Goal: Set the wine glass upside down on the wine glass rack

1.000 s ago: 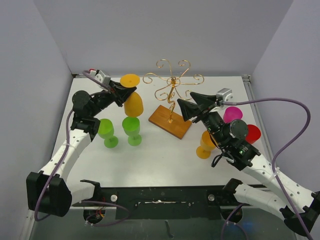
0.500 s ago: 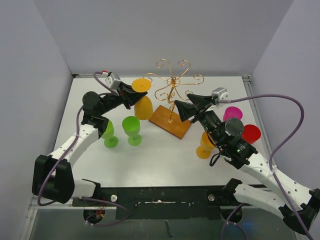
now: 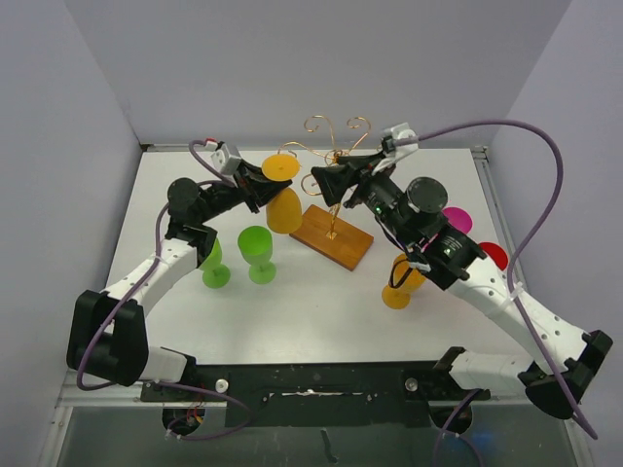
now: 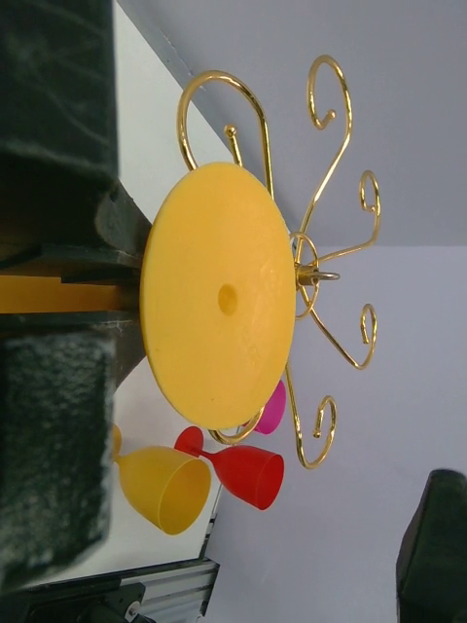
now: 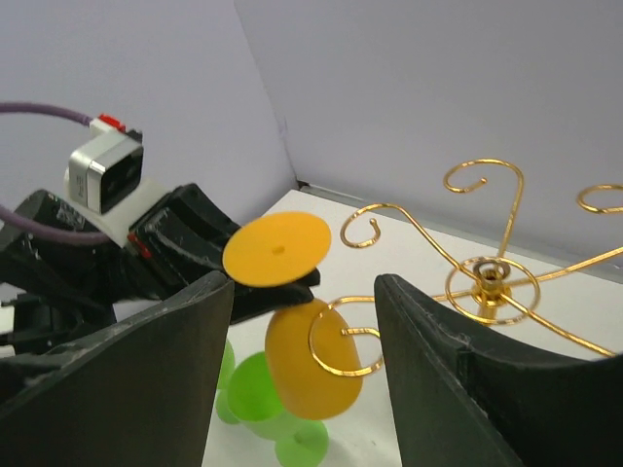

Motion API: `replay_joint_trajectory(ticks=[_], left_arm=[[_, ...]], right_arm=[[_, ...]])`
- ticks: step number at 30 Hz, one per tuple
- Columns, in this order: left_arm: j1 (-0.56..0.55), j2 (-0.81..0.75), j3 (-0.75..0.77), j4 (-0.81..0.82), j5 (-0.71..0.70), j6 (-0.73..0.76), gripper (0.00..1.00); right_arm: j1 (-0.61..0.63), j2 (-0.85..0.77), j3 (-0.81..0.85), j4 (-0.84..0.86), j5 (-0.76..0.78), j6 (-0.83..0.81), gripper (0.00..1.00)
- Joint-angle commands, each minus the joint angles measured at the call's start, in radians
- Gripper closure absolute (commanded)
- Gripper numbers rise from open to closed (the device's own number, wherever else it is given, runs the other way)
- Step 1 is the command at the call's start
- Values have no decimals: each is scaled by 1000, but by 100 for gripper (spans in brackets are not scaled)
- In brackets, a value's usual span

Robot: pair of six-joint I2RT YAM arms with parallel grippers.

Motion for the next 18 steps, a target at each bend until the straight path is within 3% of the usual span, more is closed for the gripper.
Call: replay_joint_trajectory(ticks=[1,11,18], left_arm=[[-7,-13,31,115,19,9,100],[-6,-77,-39,174,-9,21,100],[-6,-106,-66,182,-28,35,100]], right_arm=[[-2,119,186,-163,-37,106,39],[-10,326,430,-337,-49,287,42],[-21,372,425,-289,-171,384,51]])
